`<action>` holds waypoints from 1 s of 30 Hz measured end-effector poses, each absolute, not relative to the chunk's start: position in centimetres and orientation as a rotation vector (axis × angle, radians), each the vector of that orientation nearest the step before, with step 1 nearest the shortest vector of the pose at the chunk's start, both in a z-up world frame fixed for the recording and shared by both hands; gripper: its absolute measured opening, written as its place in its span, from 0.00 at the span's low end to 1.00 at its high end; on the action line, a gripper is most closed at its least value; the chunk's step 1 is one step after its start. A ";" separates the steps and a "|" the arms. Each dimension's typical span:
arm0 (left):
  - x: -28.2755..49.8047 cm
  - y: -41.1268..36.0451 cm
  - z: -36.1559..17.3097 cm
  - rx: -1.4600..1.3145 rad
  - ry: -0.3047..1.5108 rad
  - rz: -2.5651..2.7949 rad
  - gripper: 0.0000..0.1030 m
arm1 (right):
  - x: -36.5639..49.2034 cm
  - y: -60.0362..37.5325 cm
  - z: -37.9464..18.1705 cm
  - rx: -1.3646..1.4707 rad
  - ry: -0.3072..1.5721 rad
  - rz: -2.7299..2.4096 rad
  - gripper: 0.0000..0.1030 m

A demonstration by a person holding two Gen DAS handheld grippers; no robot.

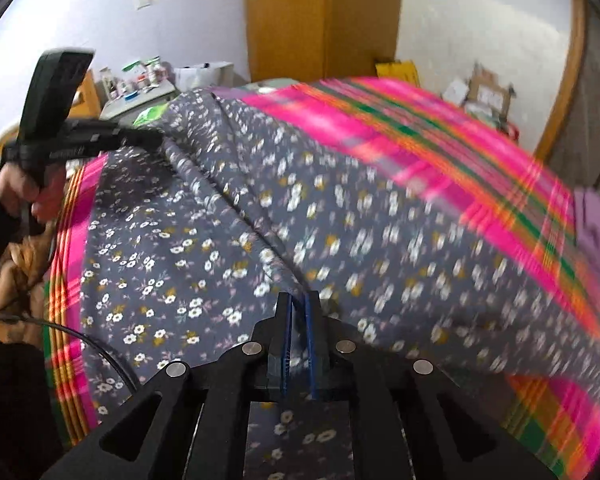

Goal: Fold clothes

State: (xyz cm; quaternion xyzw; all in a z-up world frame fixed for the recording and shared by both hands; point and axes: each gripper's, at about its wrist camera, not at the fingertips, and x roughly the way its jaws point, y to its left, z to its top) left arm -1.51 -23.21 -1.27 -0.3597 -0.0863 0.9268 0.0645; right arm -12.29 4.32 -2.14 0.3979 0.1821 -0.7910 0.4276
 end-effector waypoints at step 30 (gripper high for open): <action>2.6 -32.6 -4.8 -1.011 -1.343 2.824 0.35 | -18.2 14.2 -4.4 1.393 -0.697 -1.966 0.36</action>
